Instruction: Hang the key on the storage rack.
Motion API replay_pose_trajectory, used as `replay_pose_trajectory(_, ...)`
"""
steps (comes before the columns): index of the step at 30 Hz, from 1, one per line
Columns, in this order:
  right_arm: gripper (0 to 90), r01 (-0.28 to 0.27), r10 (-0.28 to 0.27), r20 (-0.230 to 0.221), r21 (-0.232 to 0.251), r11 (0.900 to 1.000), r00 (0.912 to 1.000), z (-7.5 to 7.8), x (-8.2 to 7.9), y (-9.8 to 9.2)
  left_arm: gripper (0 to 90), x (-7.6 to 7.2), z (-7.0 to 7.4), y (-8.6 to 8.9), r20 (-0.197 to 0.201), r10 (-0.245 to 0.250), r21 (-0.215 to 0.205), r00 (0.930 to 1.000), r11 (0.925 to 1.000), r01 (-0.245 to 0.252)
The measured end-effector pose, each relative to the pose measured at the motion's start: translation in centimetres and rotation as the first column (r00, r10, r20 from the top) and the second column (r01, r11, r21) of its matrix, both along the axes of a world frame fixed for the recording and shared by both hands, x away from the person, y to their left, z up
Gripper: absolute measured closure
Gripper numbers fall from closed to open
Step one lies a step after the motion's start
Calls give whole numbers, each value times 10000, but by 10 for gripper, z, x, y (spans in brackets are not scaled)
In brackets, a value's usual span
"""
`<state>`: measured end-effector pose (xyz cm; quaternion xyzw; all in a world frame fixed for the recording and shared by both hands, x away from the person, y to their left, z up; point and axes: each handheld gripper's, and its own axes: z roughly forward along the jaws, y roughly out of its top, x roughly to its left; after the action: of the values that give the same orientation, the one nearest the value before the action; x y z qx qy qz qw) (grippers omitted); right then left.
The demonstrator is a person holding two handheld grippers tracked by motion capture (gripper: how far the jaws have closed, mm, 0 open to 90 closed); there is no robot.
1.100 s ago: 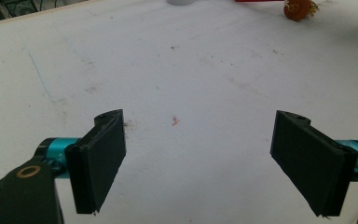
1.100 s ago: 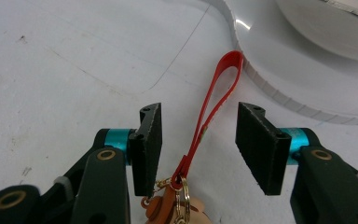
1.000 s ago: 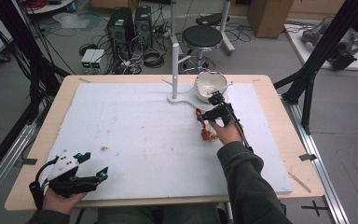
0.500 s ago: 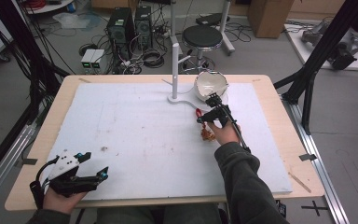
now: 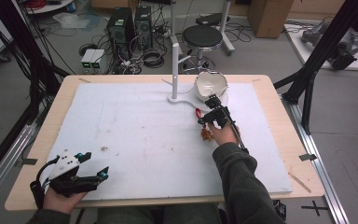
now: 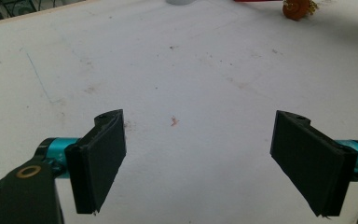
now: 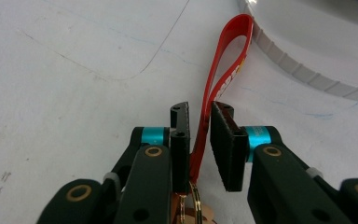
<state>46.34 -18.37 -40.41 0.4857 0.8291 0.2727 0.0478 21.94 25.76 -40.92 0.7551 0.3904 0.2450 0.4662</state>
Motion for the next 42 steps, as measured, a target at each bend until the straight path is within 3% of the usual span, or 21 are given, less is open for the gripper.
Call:
replay_pose_trajectory(4, 814, 121, -120, 63, -75, 9999, 9999, 0, 0, -1, 186, 1, 0, 0, -4, -26, 7, 10000, 10000, 26)
replay_pose_trajectory(6, 763, 267, -267, -16, 145, 9995, 9996, 1, 1, -3, 186, 0, 0, 0, -29, -20, -22, 10000, 10000, 20)
replay_pose_trajectory(11, 732, 174, -173, -143, 88, 9998, 9997, 0, 1, 0, 186, 1, 0, -1, -9, -39, 2, 10000, 10000, 39)
replay_pose_trajectory(13, 739, 165, -164, -141, 39, 9999, 9998, -1, 1, 0, 186, 1, 0, -1, -7, -59, 9, 10000, 10000, 59)
replay_pose_trajectory(16, 821, 125, -126, -144, -64, 9999, 9998, -2, 2, 0, 186, 0, 0, 0, -14, -46, -8, 10000, 10000, 46)
replay_pose_trajectory(21, 839, 60, -61, -100, -51, 10000, 9999, 0, 0, 1, 186, 0, 0, 0, 5, 3, -29, 10000, 10000, -3)
replay_pose_trajectory(25, 844, 65, -64, -74, 105, 9999, 10000, 3, -3, -1, 186, 0, 0, 0, 20, -28, -14, 10000, 10000, 28)
replay_pose_trajectory(29, 849, 9, -17, 127, 599, 9982, 9999, 7, -7, -4, 186, 0, 0, 0, 11, -2, -47, 10000, 10000, 2)
replay_pose_trajectory(42, 857, -408, 367, 528, 783, 9961, 9979, 17, -16, -4, 186, 0, 1, -1, 64, -47, -21, 10000, 10000, 47)
